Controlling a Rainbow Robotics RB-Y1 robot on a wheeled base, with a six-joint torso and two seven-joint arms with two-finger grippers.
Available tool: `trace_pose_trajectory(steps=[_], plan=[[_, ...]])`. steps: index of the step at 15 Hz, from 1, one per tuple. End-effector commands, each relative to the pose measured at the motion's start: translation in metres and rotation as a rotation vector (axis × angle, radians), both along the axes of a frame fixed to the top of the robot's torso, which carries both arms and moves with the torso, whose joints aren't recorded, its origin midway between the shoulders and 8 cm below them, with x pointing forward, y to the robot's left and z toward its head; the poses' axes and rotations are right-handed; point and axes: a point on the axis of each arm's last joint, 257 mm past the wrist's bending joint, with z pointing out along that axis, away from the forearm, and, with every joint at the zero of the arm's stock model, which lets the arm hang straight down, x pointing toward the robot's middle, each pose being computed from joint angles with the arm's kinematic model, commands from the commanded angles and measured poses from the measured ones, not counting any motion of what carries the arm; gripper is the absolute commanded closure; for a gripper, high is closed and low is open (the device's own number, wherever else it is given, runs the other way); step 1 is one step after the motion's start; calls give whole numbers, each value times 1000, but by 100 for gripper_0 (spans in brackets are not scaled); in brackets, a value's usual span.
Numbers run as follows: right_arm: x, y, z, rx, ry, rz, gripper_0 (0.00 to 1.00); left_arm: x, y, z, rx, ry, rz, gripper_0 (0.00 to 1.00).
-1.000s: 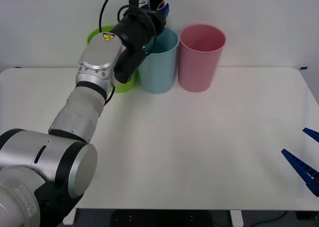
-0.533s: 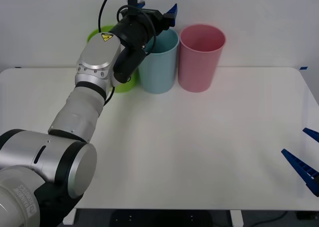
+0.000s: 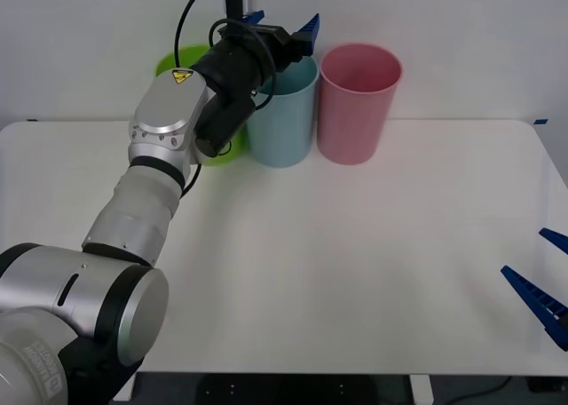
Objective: Grasp the object on the table and drop it into the matching bin: aluminum can to the light blue bin, PET bottle to the pink bin.
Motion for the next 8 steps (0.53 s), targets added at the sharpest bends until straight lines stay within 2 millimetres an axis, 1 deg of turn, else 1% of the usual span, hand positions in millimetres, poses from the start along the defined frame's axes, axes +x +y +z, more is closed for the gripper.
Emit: trace_pose_trajectory(steps=[1, 3, 5, 8], plan=[[0, 0, 0, 0, 0, 0, 0, -8, -1, 5, -27, -18, -20, 0], [0, 0, 0, 0, 0, 0, 0, -15, 4, 5, -32, -34, -24, 0], [0, 0, 0, 0, 0, 0, 0, -25, 12, 2, -37, -56, -26, 0], [0, 0, 0, 0, 0, 0, 0, -43, 31, -5, -44, -80, -40, 0]])
